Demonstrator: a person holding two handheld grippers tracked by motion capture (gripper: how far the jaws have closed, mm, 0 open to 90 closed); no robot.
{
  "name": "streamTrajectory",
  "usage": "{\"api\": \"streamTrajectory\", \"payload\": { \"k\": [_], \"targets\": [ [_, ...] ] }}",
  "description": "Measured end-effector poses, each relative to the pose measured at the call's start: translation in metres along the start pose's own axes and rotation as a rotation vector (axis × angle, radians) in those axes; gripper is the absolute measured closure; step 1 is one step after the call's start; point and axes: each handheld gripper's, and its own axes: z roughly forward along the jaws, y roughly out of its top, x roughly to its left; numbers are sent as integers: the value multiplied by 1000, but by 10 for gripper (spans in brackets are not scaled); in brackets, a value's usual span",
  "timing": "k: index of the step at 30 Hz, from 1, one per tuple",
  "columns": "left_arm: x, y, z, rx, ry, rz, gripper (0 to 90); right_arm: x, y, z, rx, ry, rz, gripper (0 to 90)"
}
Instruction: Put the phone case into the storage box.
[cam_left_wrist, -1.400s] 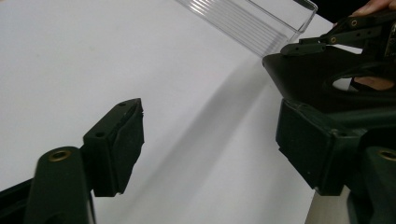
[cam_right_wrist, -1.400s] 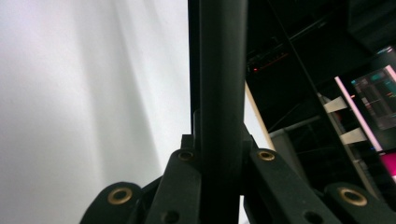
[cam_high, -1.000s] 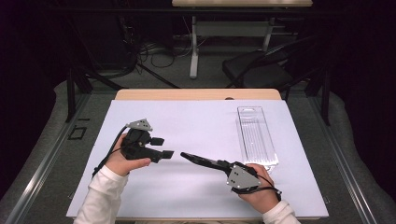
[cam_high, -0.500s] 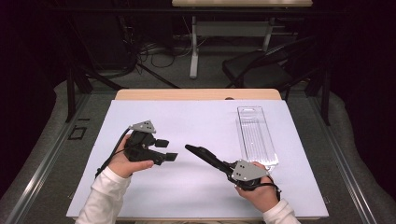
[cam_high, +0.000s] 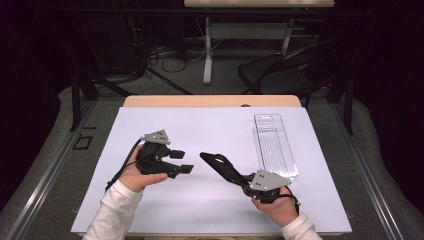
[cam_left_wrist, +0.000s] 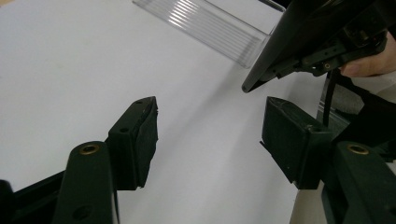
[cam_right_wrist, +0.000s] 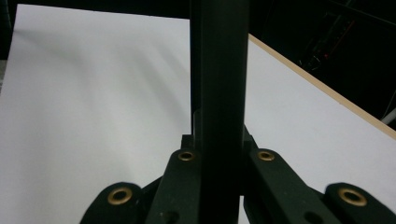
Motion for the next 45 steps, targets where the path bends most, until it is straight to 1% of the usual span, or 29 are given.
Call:
{"api": "streamTrajectory", "payload": {
  "k": [7, 12, 15, 19, 24, 35, 40, 45],
  "targets": [
    [-5, 1, 5, 3, -29, 17, 361, 1, 0, 1, -10, 24, 15, 870],
    [-10, 3, 11, 8, -49, 40, 366, 2, 0, 3, -20, 45, 27, 870],
    [-12, 3, 15, 18, -54, 53, 372, 3, 0, 4, -25, 59, 29, 870],
    [-16, 5, 18, 16, -69, 67, 379, 4, 0, 6, -28, 76, 40, 870],
    [-20, 6, 22, 10, -77, 87, 388, 6, -1, 8, -32, 100, 49, 870],
    [-26, 8, 28, 9, -106, 120, 432, 10, -1, 13, -33, 148, 58, 870],
    [-28, 8, 28, 13, -105, 132, 473, 11, -1, 14, -31, 164, 62, 870],
    [-29, 9, 26, 5, -117, 139, 513, 12, -2, 15, -35, 173, 67, 870]
  ]
}}
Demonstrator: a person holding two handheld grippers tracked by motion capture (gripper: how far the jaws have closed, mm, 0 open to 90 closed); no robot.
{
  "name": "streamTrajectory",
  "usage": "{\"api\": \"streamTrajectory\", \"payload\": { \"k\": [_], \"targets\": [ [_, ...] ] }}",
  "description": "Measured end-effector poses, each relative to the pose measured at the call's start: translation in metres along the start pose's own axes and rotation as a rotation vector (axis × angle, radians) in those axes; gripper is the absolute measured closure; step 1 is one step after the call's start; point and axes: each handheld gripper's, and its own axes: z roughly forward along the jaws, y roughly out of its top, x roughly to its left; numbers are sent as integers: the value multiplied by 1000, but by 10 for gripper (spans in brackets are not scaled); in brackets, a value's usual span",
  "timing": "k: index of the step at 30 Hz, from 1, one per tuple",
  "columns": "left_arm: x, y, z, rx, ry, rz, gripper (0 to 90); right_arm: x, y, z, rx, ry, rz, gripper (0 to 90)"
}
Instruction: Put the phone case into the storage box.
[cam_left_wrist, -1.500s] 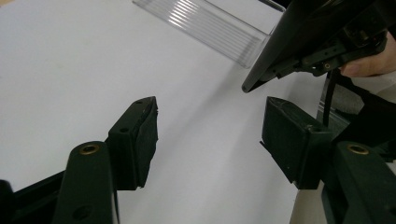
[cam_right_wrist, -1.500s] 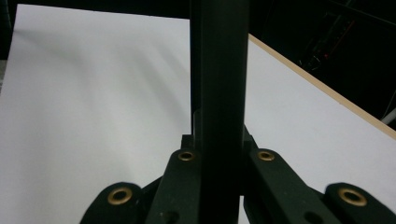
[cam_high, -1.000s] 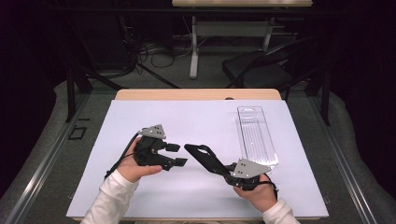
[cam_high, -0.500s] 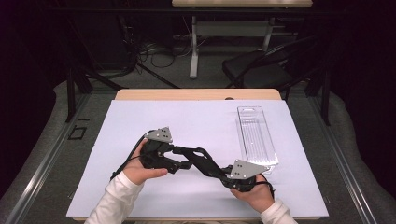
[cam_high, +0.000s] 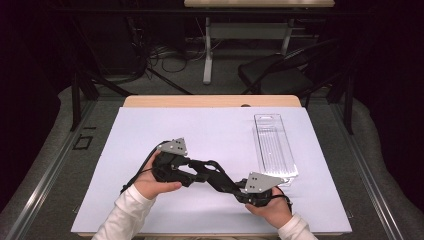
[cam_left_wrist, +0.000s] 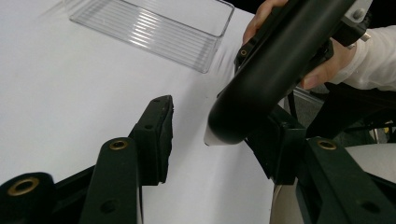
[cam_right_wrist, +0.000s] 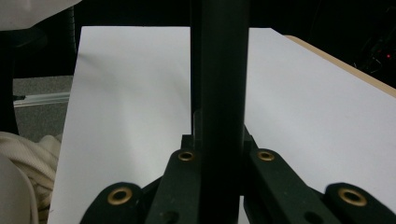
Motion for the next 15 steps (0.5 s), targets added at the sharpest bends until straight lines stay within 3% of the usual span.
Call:
{"api": "streamTrajectory", "payload": {
  "k": [15],
  "targets": [
    [-2, 1, -1, 0, -15, 23, 595, 2, -1, 2, 7, 25, 7, 870]
  ]
}}
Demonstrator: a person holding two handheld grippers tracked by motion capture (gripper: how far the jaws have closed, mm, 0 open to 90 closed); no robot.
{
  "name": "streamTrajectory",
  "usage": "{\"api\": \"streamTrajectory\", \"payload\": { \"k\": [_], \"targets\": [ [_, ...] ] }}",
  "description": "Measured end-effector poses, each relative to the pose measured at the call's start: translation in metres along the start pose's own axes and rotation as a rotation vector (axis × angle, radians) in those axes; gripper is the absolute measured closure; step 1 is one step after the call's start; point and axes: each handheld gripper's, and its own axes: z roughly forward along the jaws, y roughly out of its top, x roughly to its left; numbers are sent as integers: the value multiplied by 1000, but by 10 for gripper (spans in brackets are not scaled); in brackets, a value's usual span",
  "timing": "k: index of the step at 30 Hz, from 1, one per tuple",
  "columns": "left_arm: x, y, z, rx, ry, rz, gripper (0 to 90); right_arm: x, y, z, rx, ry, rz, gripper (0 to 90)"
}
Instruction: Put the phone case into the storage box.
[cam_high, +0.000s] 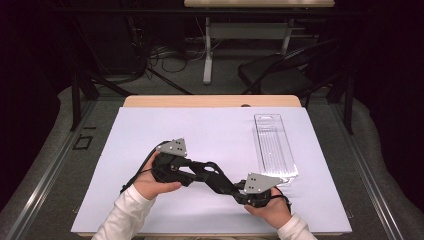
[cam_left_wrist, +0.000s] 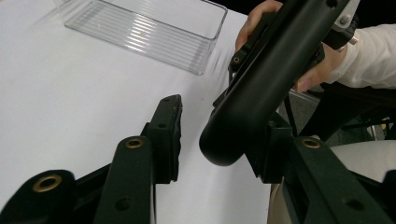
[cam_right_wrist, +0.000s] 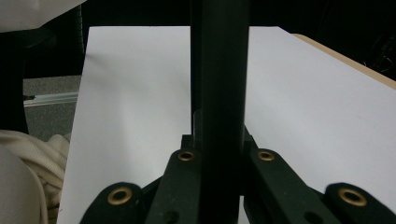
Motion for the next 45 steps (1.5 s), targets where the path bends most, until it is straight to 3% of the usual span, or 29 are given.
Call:
{"api": "streamTrajectory", "payload": {
  "k": [10, 45],
  "targets": [
    [-1, 0, 0, -6, -8, 19, 629, 0, 0, 1, -1, 5, 0, 870],
    [5, -3, -2, -13, -87, -2, 792, -1, -2, 2, 0, 29, 33, 863]
  ]
}}
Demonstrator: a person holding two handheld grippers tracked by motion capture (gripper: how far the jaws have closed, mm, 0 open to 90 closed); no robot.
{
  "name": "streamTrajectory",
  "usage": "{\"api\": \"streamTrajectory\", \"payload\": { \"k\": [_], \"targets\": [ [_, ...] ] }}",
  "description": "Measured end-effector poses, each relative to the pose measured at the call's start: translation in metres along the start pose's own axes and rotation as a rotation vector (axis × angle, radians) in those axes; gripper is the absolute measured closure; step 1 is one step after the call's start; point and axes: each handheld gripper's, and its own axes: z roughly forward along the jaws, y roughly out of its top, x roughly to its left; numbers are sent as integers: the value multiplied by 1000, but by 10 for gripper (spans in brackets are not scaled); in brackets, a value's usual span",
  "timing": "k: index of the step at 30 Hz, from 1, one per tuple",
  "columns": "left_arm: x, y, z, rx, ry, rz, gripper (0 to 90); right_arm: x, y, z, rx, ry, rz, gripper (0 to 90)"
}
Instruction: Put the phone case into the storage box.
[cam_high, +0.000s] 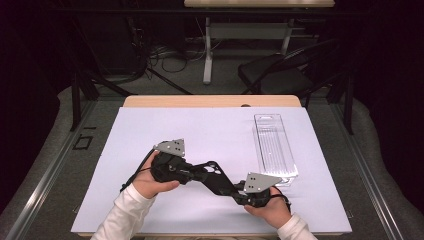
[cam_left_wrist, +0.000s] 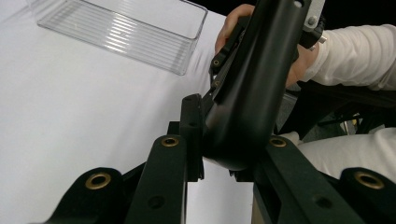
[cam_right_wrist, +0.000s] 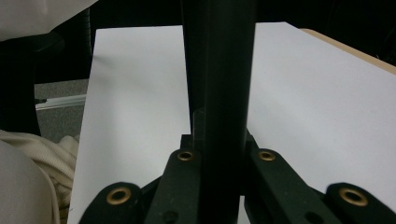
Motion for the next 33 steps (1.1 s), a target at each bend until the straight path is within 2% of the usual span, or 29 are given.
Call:
{"api": "streamTrajectory", "payload": {
  "k": [22, 33],
  "targets": [
    [2, -1, 0, -9, 8, -9, 808, 0, 0, 1, 2, -2, 22, 817],
    [4, 0, 0, -17, -3, -55, 811, 2, 0, 0, -9, -21, 30, 739]
  ]
}}
